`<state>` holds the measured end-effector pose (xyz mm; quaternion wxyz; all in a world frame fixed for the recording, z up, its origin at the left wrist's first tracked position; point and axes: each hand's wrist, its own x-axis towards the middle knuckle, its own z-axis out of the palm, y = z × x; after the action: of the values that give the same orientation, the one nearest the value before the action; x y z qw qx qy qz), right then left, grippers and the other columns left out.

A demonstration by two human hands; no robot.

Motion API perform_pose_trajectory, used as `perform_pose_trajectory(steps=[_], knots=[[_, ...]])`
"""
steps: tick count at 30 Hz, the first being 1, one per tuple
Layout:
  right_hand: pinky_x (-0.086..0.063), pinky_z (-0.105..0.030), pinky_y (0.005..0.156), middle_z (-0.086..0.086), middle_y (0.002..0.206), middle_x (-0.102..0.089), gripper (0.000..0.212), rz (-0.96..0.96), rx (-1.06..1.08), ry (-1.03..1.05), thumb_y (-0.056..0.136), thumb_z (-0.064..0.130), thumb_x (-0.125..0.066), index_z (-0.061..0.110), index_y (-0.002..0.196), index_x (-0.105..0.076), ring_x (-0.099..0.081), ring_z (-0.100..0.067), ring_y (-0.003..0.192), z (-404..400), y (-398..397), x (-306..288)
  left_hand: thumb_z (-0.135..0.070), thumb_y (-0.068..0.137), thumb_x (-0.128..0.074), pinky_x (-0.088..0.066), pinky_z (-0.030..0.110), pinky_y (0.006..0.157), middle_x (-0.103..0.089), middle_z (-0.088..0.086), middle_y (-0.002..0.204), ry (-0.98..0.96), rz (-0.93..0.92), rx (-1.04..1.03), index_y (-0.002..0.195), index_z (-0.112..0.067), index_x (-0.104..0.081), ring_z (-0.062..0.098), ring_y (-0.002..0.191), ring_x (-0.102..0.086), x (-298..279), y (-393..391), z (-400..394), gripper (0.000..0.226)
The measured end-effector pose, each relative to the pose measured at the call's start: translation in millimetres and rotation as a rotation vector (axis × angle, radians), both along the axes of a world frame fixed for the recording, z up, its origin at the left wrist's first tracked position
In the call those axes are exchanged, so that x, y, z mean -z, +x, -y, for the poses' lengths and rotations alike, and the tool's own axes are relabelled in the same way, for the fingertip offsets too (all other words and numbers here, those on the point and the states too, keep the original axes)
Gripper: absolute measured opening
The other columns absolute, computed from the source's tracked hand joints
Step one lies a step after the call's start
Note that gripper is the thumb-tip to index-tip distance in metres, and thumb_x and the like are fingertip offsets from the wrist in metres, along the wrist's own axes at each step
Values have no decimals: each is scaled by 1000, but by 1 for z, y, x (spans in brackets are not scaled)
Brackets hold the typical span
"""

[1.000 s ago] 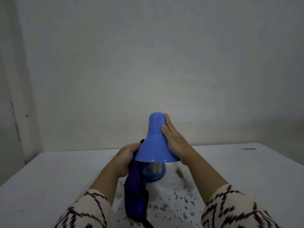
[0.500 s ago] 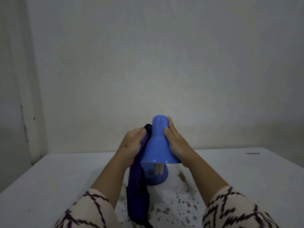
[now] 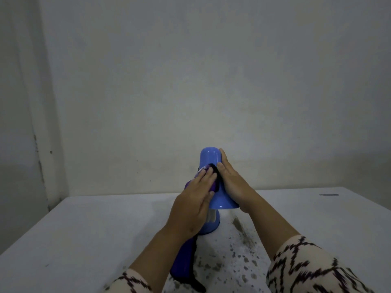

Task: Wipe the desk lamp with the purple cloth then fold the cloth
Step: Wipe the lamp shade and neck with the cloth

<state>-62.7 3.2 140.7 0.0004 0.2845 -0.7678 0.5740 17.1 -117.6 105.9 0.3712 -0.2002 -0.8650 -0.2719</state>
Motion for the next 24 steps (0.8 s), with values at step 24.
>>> perform_pose_trajectory(steps=[24], knots=[[-32, -43, 111, 5, 149, -31, 57, 161, -34, -66, 87, 67, -13, 46, 140, -22, -41, -15, 127, -1, -4, -5, -20, 101, -24, 10, -6, 98, 16, -20, 143, -61, 168, 34, 139, -24, 6, -5, 134, 17, -35, -35, 1, 49]])
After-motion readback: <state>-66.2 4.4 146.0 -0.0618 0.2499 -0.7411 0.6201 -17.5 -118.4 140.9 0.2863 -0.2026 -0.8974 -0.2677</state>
